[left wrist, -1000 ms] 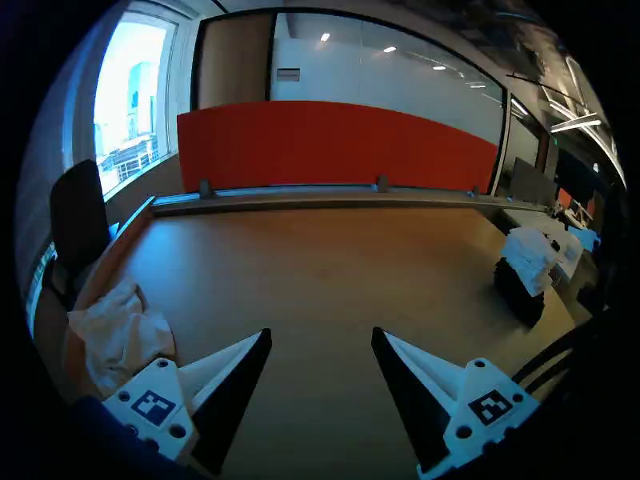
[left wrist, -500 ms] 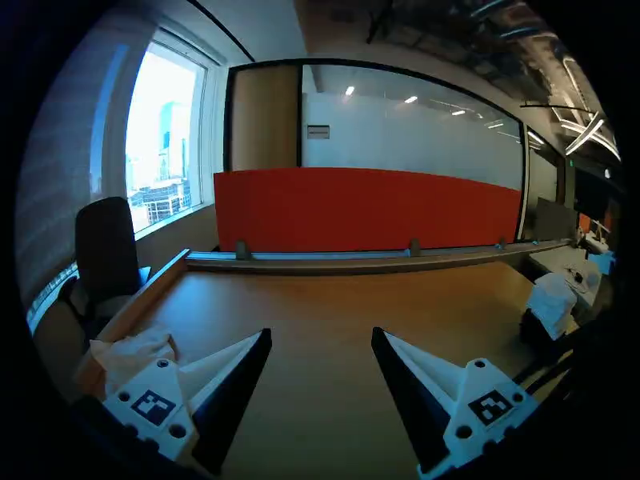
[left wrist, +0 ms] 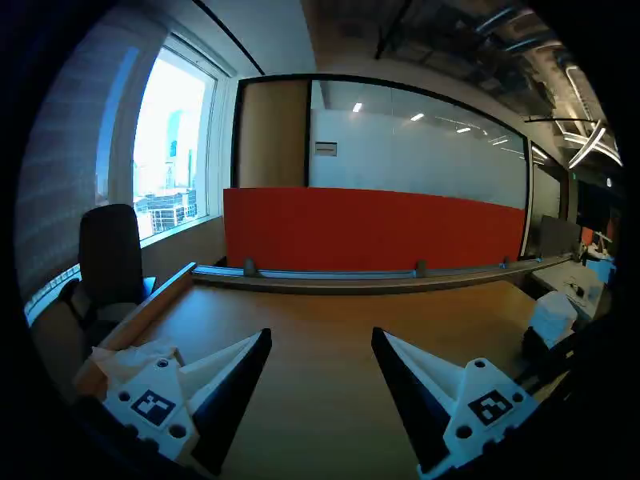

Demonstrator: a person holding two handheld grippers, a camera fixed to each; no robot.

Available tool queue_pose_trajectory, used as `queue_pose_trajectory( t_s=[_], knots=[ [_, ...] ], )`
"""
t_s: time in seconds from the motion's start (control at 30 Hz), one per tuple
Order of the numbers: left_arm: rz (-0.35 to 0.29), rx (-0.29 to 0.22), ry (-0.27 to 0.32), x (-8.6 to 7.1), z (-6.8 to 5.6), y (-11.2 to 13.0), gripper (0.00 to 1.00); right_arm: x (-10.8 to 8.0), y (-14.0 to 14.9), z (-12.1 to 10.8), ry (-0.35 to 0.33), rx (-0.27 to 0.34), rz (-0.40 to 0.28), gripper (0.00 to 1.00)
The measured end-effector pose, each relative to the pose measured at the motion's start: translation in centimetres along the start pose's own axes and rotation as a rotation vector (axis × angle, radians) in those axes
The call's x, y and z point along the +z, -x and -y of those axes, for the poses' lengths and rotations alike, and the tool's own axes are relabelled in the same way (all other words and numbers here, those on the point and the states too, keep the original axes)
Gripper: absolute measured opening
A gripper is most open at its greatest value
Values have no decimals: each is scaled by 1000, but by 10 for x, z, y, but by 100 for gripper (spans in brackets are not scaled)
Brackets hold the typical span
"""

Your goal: Fold towel

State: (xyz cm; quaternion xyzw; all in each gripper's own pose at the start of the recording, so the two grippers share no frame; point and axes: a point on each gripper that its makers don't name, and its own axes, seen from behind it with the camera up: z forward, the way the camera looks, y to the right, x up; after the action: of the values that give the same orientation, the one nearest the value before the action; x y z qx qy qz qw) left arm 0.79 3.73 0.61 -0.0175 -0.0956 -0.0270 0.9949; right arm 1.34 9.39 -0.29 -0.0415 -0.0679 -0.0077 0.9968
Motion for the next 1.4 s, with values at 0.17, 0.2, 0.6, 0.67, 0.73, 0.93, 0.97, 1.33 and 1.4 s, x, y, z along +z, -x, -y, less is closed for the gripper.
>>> queue_pose_trajectory(
  t_s=[0.17, 0.2, 0.6, 0.67, 0.73, 0.93, 0.97, 1.33, 1.4],
  knots=[
    [-25, -17, 8, 3, 1, -8, 93, 5, -4, 33, -29, -9, -10, 84],
    [-30, -17, 10, 3, 2, -10, 93, 5, -5, 39, -31, -10, -12, 84],
    [-52, -28, 5, 6, 14, -16, 93, 12, -14, 100, -69, 1, -39, 84],
    [-53, -24, 4, 5, 16, -16, 93, 14, -13, 107, -73, -3, -38, 84],
    [-56, -15, 4, 4, 17, -16, 93, 14, -12, 111, -74, -5, -36, 84],
    [-61, 6, 3, 4, 20, -17, 93, 14, -11, 120, -81, -8, -27, 84],
    [-63, 7, 3, 4, 20, -17, 93, 14, -12, 121, -82, -8, -27, 84],
    [-98, 5, 2, 7, 21, -15, 93, 11, -20, 135, -89, -18, -33, 84],
    [-109, 1, 2, 8, 21, -13, 93, 10, -19, 137, -90, -21, -33, 84]
  ],
)
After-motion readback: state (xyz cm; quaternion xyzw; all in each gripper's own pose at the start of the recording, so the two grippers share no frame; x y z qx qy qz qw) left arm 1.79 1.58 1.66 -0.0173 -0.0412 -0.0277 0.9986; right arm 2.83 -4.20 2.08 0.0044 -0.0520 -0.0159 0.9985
